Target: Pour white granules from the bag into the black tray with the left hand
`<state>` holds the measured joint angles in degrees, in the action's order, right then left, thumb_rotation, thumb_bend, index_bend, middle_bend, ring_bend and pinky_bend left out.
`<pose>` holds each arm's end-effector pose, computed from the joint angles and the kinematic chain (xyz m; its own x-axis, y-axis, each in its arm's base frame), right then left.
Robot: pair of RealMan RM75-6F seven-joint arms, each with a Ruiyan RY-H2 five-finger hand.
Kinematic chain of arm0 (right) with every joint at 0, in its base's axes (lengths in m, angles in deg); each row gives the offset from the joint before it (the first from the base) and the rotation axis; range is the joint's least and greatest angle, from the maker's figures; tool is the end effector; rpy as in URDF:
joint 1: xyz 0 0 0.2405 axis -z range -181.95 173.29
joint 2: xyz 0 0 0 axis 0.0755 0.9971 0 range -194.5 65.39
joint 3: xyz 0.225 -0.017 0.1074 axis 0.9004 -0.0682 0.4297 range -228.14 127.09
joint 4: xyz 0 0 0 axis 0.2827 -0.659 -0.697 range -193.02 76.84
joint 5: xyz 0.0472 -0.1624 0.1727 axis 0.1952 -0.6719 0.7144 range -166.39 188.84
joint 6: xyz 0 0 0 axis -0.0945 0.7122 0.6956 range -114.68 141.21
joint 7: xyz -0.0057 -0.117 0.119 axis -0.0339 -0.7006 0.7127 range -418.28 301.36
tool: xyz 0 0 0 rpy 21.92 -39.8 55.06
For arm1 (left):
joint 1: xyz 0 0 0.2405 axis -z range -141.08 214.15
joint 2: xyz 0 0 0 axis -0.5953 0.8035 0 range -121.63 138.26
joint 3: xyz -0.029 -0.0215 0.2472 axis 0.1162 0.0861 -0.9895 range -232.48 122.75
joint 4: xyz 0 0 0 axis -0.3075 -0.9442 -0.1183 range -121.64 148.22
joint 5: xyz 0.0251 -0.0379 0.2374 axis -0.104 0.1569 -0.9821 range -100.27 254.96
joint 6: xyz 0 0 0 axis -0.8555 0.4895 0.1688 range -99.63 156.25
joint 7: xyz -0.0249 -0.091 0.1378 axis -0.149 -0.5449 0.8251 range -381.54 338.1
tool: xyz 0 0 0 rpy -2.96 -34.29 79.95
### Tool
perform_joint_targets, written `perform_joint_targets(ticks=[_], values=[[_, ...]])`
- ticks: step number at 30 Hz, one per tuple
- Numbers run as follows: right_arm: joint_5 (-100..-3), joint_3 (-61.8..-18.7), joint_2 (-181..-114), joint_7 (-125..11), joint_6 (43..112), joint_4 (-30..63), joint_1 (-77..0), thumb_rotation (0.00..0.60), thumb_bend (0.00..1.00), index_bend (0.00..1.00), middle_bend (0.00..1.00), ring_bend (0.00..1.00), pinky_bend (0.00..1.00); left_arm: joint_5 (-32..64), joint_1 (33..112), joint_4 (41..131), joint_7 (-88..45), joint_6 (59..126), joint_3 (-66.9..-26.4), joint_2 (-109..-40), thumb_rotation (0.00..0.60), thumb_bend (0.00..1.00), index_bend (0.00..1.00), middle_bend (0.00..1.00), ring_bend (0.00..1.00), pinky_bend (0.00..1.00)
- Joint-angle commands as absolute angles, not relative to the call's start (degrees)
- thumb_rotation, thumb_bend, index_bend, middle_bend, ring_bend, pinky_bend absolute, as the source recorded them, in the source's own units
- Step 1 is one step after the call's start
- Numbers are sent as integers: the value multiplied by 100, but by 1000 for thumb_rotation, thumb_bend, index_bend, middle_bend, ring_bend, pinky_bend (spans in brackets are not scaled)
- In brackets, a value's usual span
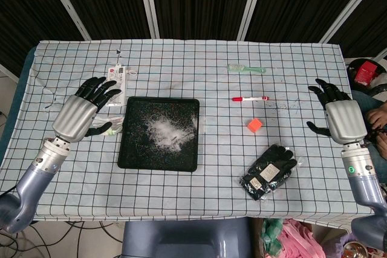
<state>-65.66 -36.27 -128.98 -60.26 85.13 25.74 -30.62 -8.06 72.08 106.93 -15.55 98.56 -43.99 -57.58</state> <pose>-0.2522 -0.3707 0.1598 0.4655 0.1553 0.8713 -0.8600 -0.1529 0.4868 -0.1461 0.3627 0.0995 0.4364 -0.1147 0.8924 0.7608 -0.4824 -0.4341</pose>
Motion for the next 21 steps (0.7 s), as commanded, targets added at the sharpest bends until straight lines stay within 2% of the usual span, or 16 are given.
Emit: perform_joint_targets(ticks=[1, 21], values=[[-6576, -3636, -12910, -6036, 8513, 2569, -3068, 600, 116, 181, 101, 145, 313, -816, 7192, 10686, -1528, 9862, -4425, -5772, 600, 197, 179, 100, 41, 109], [-6530, -3633, -12911, -6047, 8591, 2611, -3024, 600, 116, 181, 101, 145, 309, -968, 7055, 10703, -1603, 10085, -4475, -5694, 600, 197, 179, 96, 41, 109]])
